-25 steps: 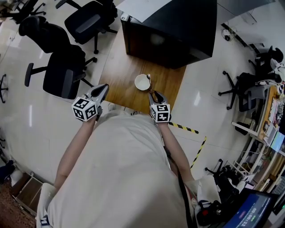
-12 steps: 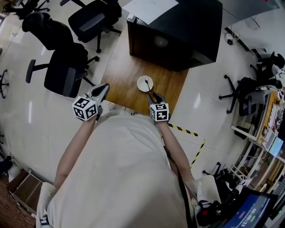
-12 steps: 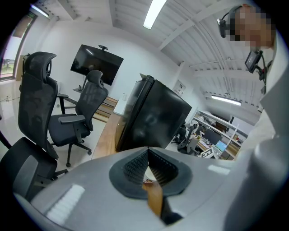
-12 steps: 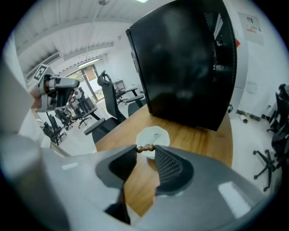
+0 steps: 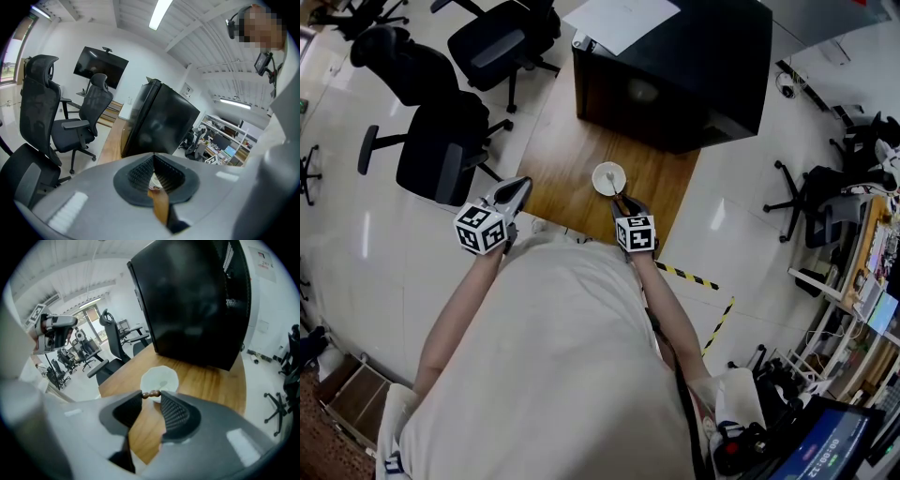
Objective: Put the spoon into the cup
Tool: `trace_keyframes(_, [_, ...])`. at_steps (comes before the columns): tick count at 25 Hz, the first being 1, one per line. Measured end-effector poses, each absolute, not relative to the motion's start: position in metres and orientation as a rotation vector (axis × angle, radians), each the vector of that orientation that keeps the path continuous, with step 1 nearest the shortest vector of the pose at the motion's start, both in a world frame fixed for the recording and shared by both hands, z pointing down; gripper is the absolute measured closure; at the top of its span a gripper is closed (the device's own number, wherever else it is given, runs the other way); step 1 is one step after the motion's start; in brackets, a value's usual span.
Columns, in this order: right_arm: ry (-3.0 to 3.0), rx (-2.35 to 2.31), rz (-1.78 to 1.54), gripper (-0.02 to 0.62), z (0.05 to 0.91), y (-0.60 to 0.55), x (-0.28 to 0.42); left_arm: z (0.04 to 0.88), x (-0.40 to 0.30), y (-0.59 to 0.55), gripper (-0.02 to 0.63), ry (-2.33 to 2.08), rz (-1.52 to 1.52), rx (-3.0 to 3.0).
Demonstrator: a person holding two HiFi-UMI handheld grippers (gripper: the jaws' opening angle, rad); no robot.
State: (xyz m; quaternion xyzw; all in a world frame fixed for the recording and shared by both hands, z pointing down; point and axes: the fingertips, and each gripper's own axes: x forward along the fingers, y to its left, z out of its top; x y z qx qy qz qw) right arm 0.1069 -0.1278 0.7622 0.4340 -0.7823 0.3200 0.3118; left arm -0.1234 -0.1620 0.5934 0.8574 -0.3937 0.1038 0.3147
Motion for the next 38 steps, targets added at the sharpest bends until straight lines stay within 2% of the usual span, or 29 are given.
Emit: trace_keyframes(38, [-1.99,1.086,0.854,0.468,0.794,-0.135,0.094,0.596,-0.131,-0.168,0.603,-1.038,0.261,2.252])
